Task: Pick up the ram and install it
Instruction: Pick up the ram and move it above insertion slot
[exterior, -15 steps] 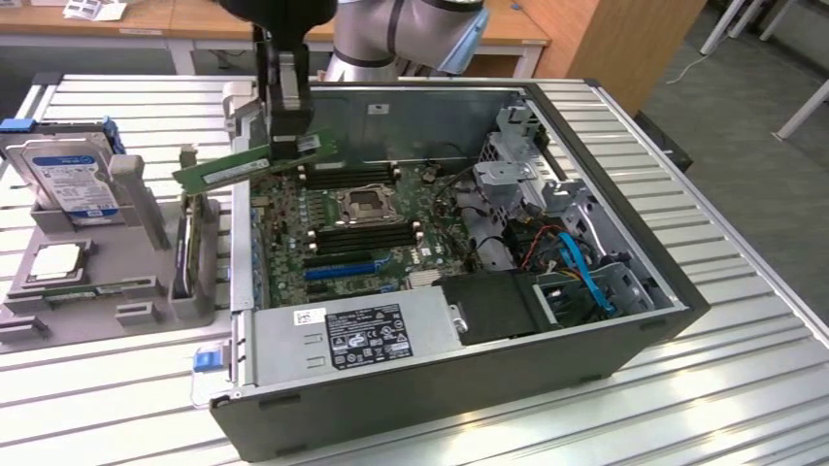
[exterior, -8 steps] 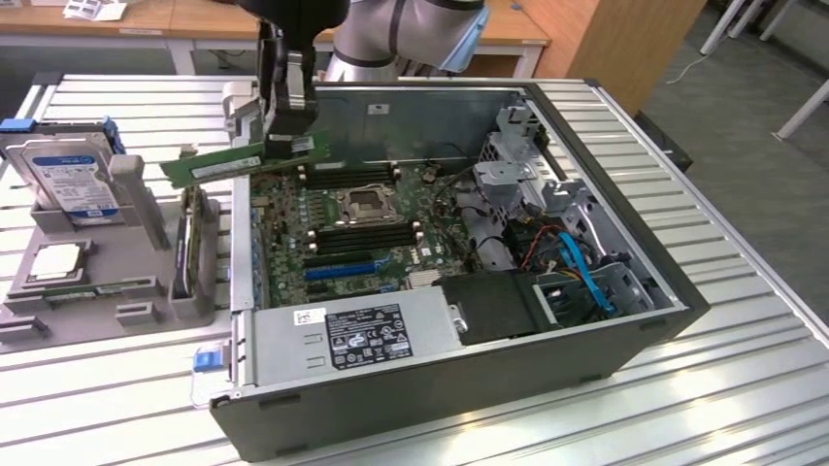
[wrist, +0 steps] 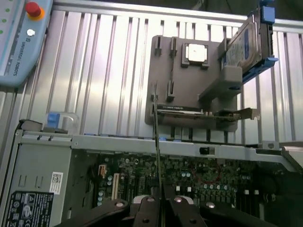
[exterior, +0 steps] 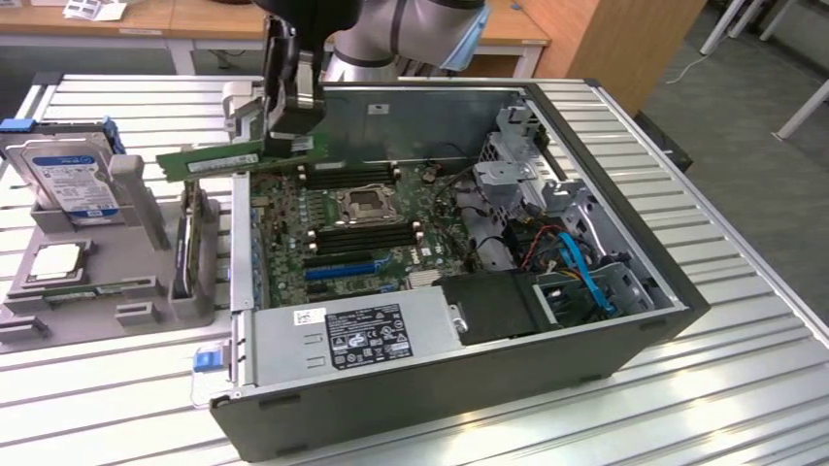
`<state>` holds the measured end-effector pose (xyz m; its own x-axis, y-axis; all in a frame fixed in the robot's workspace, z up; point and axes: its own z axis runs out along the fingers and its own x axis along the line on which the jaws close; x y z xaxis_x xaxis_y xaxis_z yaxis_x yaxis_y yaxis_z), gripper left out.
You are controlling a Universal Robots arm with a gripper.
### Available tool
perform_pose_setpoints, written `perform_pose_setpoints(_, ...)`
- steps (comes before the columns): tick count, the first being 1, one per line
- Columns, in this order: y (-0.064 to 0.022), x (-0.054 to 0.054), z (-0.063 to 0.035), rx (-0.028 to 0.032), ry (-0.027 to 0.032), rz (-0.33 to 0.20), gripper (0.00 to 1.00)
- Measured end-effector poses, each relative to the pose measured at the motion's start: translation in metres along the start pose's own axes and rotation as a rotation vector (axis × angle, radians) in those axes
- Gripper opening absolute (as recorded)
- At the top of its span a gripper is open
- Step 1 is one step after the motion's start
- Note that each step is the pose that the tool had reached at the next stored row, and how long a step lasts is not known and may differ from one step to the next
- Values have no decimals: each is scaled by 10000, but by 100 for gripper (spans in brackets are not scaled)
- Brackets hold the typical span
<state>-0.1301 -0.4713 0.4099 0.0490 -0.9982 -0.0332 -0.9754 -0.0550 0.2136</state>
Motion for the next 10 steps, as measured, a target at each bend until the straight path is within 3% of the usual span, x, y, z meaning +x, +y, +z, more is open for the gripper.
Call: perform_pose_setpoints(10,-444,22,-98,-1,-13,-5,14)
